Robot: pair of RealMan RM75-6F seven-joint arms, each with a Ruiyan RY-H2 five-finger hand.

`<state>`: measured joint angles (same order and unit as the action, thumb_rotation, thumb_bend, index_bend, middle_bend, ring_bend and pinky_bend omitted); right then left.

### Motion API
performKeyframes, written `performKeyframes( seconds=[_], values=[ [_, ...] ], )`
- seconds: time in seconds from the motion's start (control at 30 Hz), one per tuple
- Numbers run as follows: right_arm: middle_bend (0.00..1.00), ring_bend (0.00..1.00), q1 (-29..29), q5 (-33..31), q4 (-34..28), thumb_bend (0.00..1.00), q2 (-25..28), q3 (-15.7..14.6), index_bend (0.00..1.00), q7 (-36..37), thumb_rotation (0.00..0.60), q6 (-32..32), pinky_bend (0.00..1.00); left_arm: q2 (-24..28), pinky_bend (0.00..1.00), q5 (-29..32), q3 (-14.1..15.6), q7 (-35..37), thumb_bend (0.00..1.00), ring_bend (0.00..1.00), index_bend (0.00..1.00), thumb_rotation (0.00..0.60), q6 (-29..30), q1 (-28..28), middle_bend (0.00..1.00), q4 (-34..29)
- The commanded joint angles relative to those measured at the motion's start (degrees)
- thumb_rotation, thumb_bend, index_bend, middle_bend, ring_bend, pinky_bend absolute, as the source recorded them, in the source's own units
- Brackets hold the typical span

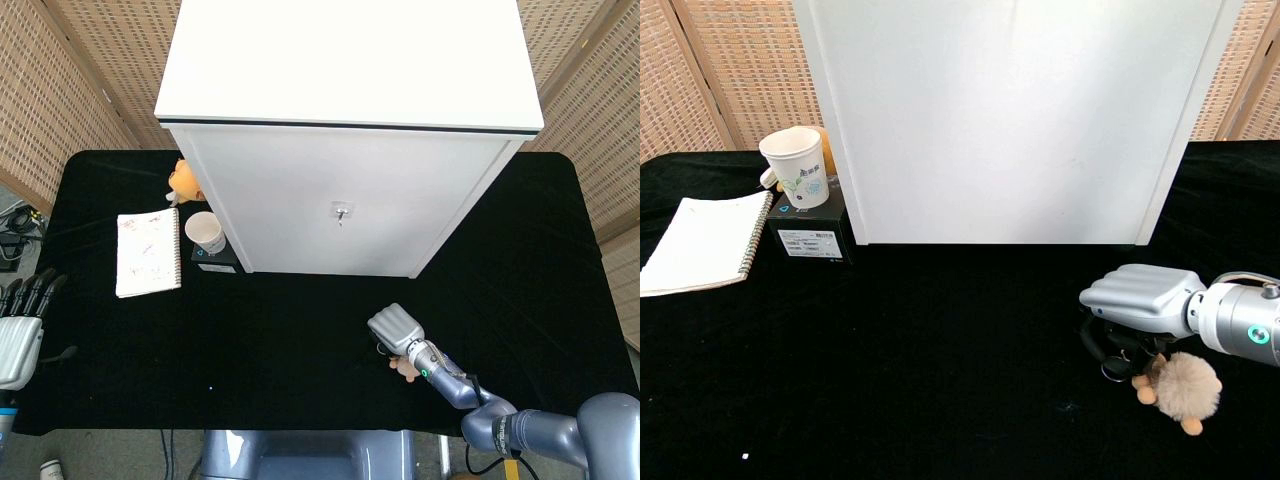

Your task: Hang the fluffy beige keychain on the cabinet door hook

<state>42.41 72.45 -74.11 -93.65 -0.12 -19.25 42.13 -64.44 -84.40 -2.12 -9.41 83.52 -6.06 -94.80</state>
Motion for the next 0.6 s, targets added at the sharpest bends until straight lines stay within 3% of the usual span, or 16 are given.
performKeyframes(
  seconds=[0.03, 0.6],
  values=[
    [0.91, 0.93, -0.3, 1.7, -0.5, 0.60, 0.4, 0.0, 0.66, 1.3, 0.600, 1.4, 1.00, 0.0, 0.00, 0.0, 0.0, 0.1, 0.00, 0.00, 0.00, 0.600, 0.0, 0.0, 0.00, 0.0],
    [0.93, 0.94, -4.0, 20.0, -6.5, 0.60, 8.5, -2.3, 0.70, 14.2, 0.600, 18.8, 1.00, 1.1, 0.00, -1.3, 0.6, 2.0, 0.00, 0.00, 0.00, 0.600, 0.2, 0.2, 0.00, -0.8]
  ],
)
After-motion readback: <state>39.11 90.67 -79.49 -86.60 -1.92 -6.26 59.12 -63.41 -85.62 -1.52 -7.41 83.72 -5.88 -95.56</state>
